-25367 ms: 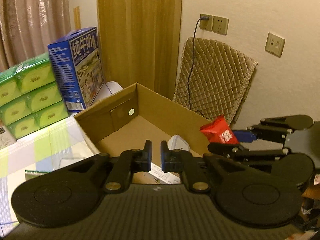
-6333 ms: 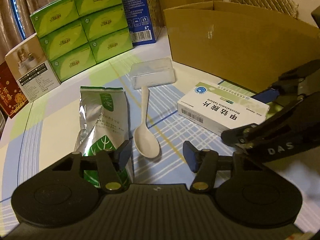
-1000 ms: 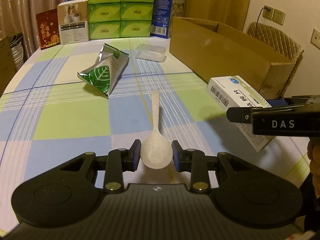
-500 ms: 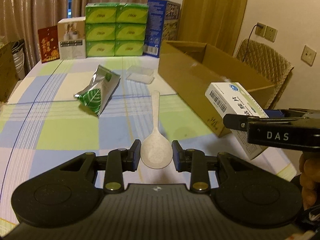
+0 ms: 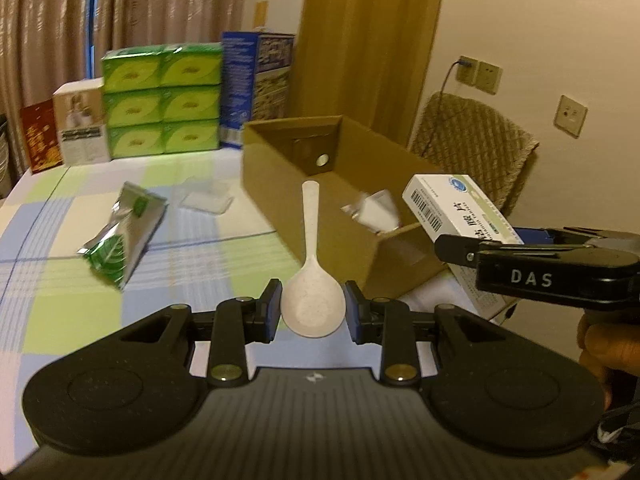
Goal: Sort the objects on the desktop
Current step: 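Carry the spoon with the left tool over the cardboard box while the right tool carries the tablet box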
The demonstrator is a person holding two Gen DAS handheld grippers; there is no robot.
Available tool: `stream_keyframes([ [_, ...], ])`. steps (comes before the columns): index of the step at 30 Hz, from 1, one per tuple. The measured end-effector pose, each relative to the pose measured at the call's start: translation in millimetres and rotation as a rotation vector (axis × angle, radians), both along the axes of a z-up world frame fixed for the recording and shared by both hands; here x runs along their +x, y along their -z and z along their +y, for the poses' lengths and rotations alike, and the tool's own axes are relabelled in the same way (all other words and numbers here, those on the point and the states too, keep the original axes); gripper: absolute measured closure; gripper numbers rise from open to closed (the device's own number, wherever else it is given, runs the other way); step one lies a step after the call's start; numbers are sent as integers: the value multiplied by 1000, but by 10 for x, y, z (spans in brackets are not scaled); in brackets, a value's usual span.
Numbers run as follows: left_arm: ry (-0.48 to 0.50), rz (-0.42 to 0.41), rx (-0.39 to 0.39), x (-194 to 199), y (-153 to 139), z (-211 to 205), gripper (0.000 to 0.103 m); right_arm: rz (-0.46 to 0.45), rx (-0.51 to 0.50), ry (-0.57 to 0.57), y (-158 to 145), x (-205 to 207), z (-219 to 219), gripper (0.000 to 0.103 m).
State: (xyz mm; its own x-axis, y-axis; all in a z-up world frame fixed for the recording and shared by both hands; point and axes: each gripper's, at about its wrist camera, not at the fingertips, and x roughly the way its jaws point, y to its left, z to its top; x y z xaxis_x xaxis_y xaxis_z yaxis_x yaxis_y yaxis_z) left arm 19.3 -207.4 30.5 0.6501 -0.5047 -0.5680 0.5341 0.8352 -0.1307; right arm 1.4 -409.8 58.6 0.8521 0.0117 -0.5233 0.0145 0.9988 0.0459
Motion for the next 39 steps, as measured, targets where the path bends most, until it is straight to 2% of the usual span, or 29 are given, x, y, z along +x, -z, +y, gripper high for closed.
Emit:
stream_keyframes([
  [9,38,-25,-29,243,-203,-459,76,5,33,18,-132,356,-435,35],
  [17,46,-18,-48,578,-271,-795,76,27,42,13,-127,687,-618,35],
  [37,45,1,-39,1193,-16,-1243,75,58,31,21,69,1274,-838,35],
  [39,42,-8,-18,1260,39,-1286,72,59,34,23,88,1288,-859,35],
])
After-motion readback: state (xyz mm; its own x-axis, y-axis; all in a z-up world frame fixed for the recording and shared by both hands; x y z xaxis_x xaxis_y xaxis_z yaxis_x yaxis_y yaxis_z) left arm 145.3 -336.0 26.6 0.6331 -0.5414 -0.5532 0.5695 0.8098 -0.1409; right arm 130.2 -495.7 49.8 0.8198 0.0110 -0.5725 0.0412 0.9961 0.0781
